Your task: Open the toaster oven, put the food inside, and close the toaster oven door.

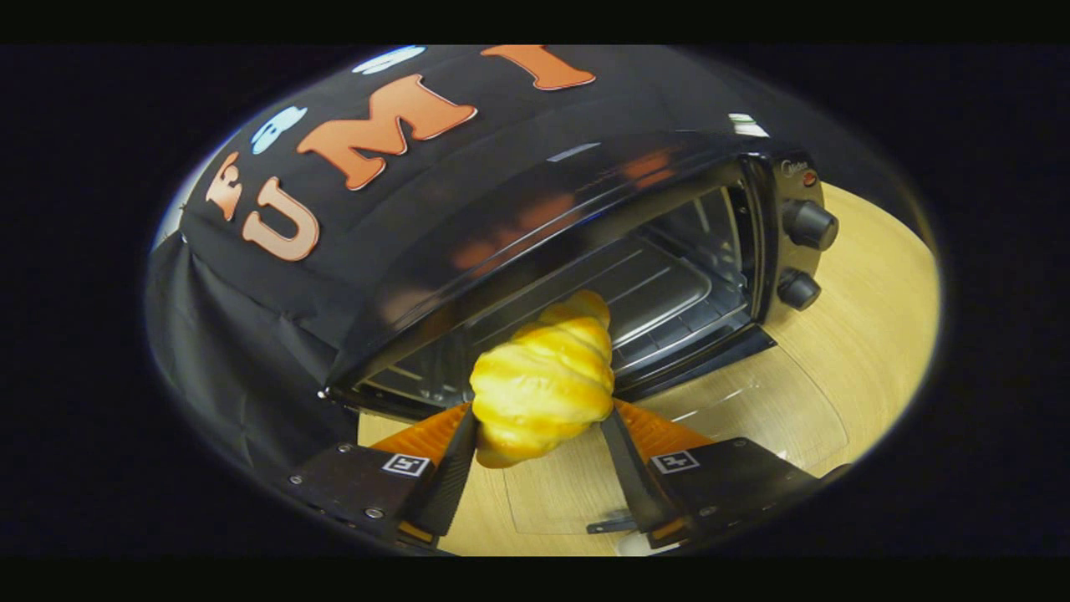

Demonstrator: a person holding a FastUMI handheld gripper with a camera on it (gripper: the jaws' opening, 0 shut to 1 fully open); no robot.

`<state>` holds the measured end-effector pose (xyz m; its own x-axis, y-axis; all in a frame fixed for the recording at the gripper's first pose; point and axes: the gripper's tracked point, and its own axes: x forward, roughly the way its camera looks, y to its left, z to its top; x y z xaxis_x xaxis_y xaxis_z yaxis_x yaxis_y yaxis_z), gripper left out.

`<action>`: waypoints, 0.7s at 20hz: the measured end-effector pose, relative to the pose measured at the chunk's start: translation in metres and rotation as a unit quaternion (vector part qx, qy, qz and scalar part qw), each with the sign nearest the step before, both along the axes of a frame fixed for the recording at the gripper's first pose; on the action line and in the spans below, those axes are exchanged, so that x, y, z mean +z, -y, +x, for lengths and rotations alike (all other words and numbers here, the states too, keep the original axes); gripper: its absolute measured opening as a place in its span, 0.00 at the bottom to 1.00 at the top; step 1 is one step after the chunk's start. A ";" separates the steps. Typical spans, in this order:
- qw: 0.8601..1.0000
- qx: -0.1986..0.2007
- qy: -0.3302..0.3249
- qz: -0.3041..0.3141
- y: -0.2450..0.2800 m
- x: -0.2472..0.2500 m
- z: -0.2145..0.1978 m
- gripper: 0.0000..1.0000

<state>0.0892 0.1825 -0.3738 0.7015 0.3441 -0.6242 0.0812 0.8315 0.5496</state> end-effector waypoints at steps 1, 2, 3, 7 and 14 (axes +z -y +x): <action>1.000 -0.003 0.001 0.010 -0.002 0.002 0.003 0.81; 1.000 -0.006 0.001 0.022 -0.004 0.004 0.008 0.81; 0.999 -0.010 0.002 0.033 -0.007 0.005 0.013 0.80; 0.997 -0.020 0.001 0.074 -0.017 0.006 0.032 0.82; 0.996 0.005 0.077 0.055 -0.028 0.008 0.049 0.90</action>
